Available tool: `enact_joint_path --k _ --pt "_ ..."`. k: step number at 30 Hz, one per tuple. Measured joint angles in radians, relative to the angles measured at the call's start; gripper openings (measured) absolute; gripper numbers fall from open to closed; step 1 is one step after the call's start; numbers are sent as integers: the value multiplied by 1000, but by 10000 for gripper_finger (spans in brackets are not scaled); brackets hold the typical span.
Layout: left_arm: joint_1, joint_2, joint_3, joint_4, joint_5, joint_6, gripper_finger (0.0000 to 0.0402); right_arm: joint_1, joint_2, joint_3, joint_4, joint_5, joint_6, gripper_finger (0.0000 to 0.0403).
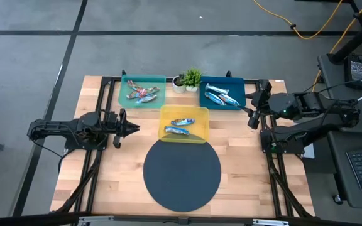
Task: Pick and place Granola Bars by type
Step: Return to Home Position
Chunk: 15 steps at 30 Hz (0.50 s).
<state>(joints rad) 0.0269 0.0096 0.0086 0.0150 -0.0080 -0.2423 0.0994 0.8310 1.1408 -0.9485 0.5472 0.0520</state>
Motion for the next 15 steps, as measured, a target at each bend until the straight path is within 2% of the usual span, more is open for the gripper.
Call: enact_joint_path --k 9,12,15 --pt "0 4 0 -1 1 20 27 0 0 -1 70 -30 -42 207" --pt "0 4 0 -2 1 20 28 0 -19 -43 202 -85 -115 182" --pt "0 4 0 -2 1 20 31 0 -87 -171 405 -172 -152 140"
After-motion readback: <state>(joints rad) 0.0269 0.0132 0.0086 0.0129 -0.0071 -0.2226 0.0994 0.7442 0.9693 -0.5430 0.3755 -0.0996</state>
